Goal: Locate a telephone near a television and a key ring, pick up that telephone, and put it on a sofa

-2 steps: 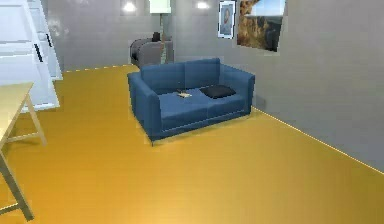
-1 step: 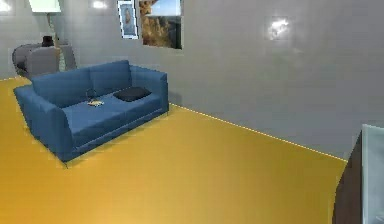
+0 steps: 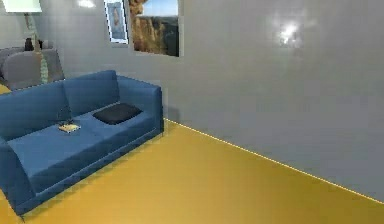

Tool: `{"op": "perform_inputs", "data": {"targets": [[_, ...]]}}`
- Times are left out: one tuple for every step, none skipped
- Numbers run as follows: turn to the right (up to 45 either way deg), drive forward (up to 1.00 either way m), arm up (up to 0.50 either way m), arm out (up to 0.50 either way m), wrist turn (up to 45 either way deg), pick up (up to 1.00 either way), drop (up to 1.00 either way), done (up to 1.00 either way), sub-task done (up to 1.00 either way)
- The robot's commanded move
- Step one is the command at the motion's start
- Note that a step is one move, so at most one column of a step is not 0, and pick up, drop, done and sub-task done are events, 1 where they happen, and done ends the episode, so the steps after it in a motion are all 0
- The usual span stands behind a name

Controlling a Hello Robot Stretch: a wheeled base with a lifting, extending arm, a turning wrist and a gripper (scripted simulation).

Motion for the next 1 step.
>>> {"op": "perform_inputs", "data": {"targets": [[36.0, 0.00, 0.00, 0.00, 0.0, 0.00, 0.00, 0.00, 0.00]]}}
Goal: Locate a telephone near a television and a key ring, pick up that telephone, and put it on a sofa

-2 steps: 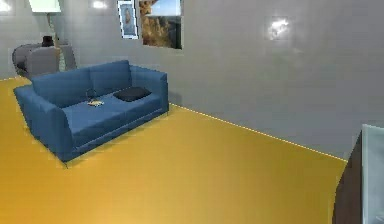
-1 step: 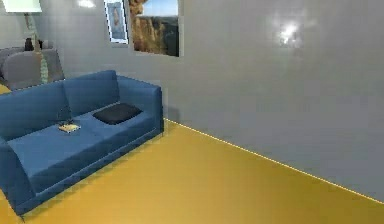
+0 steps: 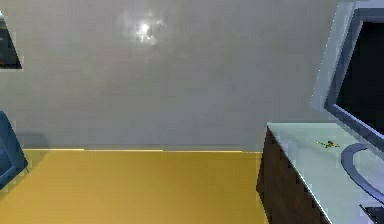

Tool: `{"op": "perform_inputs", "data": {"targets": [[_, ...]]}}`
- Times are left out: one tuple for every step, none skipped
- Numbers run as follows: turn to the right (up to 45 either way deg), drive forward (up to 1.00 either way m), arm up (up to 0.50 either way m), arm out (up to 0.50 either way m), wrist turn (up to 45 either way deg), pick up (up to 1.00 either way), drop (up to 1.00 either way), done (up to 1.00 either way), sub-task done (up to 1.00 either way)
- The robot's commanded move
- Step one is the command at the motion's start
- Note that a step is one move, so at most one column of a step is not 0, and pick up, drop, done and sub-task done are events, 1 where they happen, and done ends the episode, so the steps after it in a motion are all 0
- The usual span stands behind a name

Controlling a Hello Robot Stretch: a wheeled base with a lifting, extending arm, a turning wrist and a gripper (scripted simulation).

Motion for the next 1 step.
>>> {"op": "perform_inputs", "data": {"targets": [[0.0, 0.40, 0.00, 0.00, 0.0, 0.00, 0.00, 0.00, 0.00]]}}
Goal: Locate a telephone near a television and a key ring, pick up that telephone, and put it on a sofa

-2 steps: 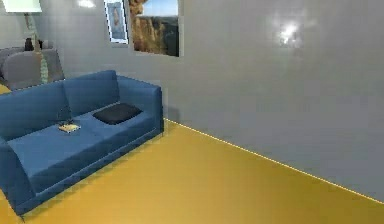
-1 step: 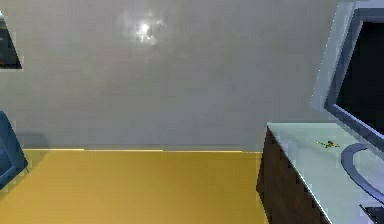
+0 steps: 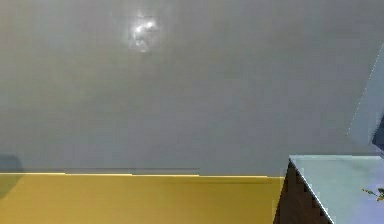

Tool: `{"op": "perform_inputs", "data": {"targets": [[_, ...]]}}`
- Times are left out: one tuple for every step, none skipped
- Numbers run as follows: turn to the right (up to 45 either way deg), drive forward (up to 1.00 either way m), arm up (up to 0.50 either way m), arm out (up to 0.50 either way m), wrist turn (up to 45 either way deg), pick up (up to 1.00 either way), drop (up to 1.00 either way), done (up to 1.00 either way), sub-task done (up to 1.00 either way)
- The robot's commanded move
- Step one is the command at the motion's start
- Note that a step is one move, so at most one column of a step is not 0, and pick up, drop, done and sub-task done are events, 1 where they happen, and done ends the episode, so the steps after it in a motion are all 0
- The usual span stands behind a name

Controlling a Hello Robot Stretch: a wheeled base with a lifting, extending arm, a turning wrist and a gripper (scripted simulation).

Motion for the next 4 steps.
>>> {"op": "perform_inputs", "data": {"targets": [[-12.0, 0.00, 0.00, 0.00, 0.0, 0.00, 0.00, 0.00, 0.00], [0.0, 0.00, 0.50, 0.00, 0.0, 0.00, 0.00, 0.00, 0.00], [0.0, 0.00, 0.28, 0.00, 0.0, 0.00, 0.00, 0.00, 0.00], [0.0, 0.00, 0.00, 0.42, 0.0, 0.00, 0.00, 0.00, 0.00]]}}
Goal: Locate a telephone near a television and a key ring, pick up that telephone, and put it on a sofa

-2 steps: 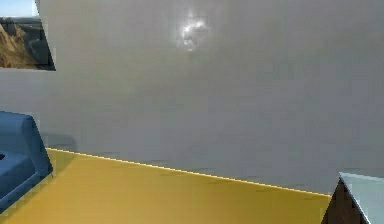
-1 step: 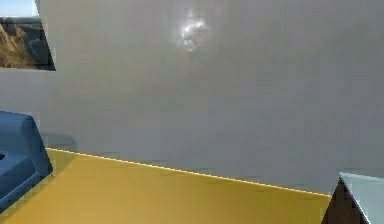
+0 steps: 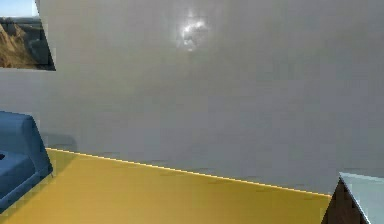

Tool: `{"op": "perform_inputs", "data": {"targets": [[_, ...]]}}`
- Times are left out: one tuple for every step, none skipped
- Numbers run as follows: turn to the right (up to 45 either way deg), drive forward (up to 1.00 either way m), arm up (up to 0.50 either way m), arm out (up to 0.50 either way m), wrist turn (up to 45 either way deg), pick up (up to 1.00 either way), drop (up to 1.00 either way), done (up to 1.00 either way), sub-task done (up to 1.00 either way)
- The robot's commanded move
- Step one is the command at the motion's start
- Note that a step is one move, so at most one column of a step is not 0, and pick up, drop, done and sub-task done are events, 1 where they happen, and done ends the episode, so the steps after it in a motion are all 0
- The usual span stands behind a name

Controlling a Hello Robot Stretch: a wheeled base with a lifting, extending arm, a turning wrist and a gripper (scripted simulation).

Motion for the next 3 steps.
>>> {"op": "perform_inputs", "data": {"targets": [[0.0, 0.00, 0.00, 0.00, 45.0, 0.00, 0.00, 0.00, 0.00], [0.0, 0.00, 0.00, 0.00, 45.0, 0.00, 0.00, 0.00, 0.00], [0.0, 0.00, 0.00, 0.00, 45.0, 0.00, 0.00, 0.00, 0.00]]}}
